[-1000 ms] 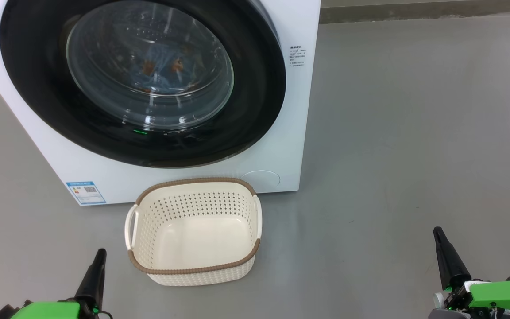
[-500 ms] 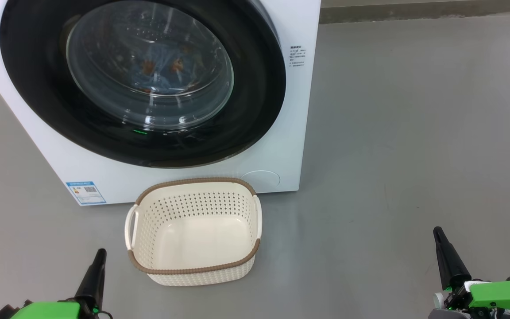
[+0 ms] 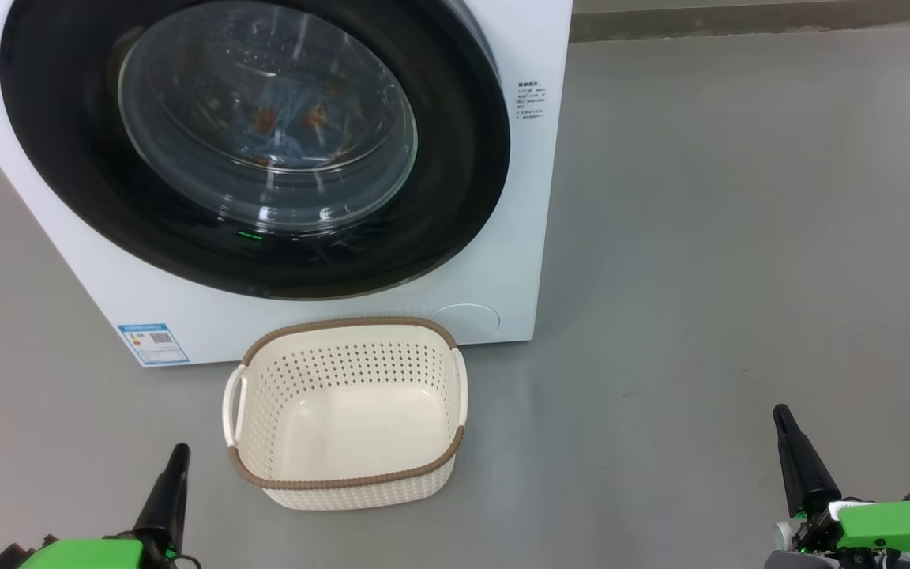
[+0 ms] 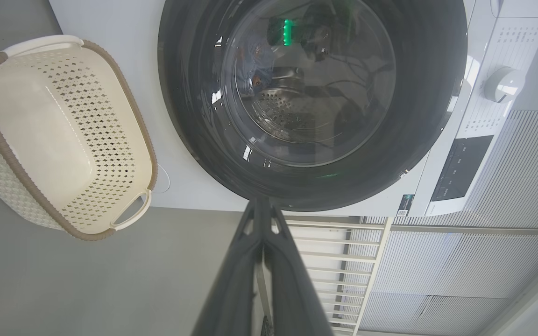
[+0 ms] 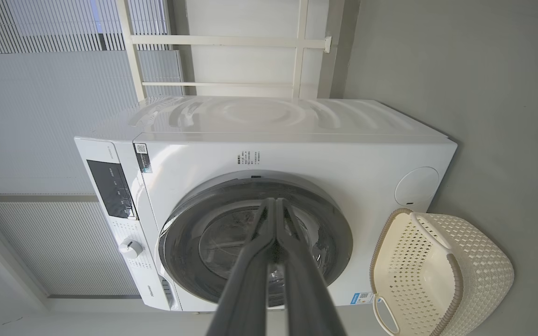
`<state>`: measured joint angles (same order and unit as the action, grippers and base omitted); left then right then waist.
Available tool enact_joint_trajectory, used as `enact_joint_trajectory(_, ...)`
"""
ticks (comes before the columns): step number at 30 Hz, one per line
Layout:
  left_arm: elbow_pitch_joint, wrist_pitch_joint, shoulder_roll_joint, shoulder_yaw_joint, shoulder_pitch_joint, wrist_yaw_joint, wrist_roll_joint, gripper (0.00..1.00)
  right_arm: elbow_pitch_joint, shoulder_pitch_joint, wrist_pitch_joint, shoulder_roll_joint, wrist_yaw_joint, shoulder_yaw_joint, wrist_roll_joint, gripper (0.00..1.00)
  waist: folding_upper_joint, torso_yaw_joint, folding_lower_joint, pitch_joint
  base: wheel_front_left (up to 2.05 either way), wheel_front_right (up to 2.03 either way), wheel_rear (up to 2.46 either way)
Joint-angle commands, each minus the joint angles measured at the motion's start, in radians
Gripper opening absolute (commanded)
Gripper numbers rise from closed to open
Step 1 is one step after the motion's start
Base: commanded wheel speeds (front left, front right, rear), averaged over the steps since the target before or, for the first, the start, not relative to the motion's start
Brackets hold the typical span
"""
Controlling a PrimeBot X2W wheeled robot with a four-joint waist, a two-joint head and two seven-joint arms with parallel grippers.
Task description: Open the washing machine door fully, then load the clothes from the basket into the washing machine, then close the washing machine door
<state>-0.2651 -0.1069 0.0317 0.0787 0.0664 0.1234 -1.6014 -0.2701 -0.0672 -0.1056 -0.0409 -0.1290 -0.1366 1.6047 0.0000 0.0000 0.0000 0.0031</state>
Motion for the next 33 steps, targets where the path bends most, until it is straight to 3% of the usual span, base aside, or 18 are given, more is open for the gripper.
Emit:
enact_joint_trajectory(1, 0.02, -0.006, 0.018, 0.035, 0.042, 0.007, -0.007, 0.0, 0.025, -0.041, -0.008, -0.009, -0.002, 0.023, 0.004, 0.0, 0.0, 0.0, 0.0, 0.0, 0.0, 0.0, 0.0)
enact_joint_trajectory(33, 0.02, -0.006, 0.018, 0.035, 0.042, 0.007, -0.007, 0.0, 0.025, -0.041, -0.008, -0.009, -0.002, 0.023, 0.004, 0.0, 0.0, 0.0, 0.0, 0.0, 0.0, 0.0, 0.0)
